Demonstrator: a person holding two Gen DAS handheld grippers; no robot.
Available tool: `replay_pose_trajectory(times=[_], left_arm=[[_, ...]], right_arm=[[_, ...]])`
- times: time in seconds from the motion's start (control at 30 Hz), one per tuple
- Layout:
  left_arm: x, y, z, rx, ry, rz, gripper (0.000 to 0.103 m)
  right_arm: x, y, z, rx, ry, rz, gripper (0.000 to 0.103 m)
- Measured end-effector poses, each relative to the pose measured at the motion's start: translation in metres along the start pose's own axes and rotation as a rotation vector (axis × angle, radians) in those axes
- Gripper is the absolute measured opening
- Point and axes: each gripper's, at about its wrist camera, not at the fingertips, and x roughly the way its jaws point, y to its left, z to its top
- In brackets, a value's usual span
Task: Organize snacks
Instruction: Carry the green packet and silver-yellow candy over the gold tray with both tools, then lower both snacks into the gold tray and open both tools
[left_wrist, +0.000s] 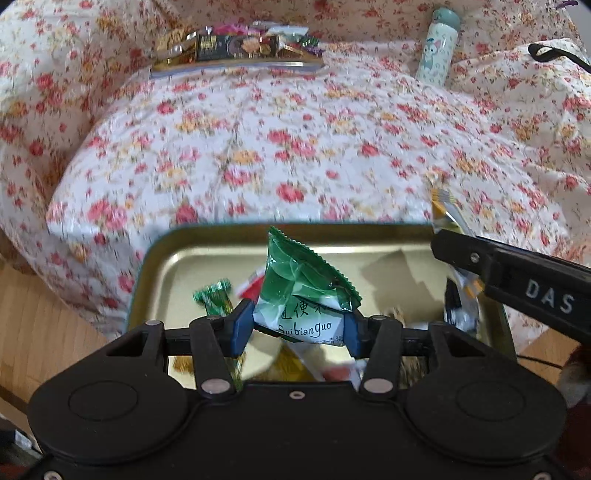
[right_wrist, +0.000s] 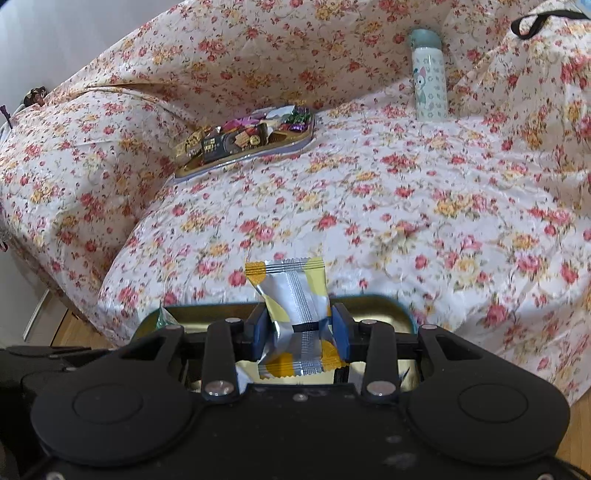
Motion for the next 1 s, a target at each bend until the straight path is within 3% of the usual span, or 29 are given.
replay_pose_trajectory(times=[0.3,0.63,1.0], left_arm=[[0.003,-0.007,-0.022,0.014,0.022,0.01,0.055],[0.021,-0.019,-0.012,0.049,0.047,-0.005,0.055],[0.02,0.003,-0.026,-0.007,0.065,0.081,0.055]], right_arm=[[0.01,0.004,-0.01,-0.013,0.039,-0.008,0.039],[0.031,0.003,-0.012,-0.012,0.077,-0.043,0.039],[0.035,0.002,-0.011,-0.019,0.084,-0.057,0.039]])
